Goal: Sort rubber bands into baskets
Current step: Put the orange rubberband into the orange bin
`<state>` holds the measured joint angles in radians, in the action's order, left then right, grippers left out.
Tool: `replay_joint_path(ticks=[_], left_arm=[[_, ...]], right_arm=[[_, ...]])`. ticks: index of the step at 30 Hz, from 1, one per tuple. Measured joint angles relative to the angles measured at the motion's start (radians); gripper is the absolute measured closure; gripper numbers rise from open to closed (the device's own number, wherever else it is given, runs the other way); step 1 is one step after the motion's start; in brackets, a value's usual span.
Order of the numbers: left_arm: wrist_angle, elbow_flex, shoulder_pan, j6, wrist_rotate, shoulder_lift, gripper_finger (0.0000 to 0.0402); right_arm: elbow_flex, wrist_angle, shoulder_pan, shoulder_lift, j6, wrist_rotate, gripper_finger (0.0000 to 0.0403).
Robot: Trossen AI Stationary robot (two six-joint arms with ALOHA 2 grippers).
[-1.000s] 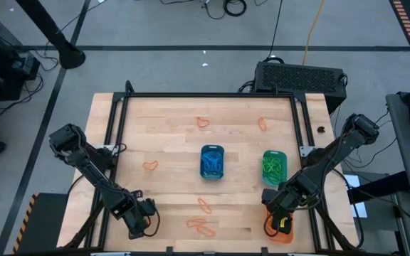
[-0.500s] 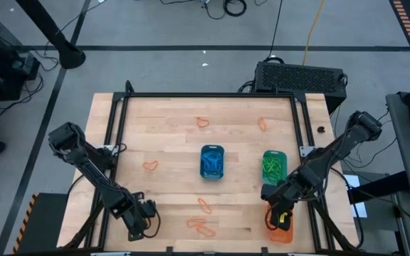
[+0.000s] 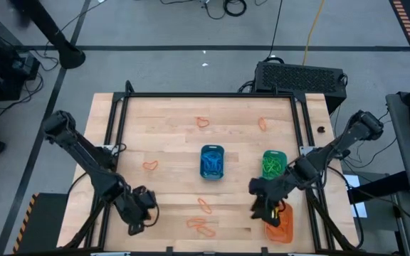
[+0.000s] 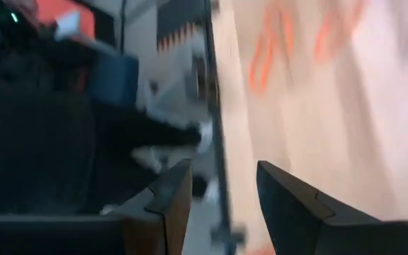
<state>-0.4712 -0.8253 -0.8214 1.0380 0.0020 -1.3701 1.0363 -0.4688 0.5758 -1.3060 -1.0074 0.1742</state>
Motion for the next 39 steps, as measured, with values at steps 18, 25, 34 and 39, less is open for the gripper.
replay_joint_path(ticks=[18,25,34,39], left_arm=[[0.775,0.000,0.395,-0.323,-0.329,0.101,0.0398],[0.867,-0.003,0.505,-0.345,-0.316,0.101,0.0398],[0.848,-0.072,0.527,-0.353,-0.266,0.026,0.0398],[0.848,-0.074,0.539,-0.365,-0.266,0.006,0.0398]], right_arm=[[0.000,0.394,-0.233,-0.025,0.477,-0.334,0.0252],[0.000,0.526,-0.303,-0.102,0.579,-0.297,0.0226],[0.000,0.651,-0.350,-0.116,0.624,-0.272,0.0129],[0.000,0.655,-0.355,-0.116,0.618,-0.223,0.0096]])
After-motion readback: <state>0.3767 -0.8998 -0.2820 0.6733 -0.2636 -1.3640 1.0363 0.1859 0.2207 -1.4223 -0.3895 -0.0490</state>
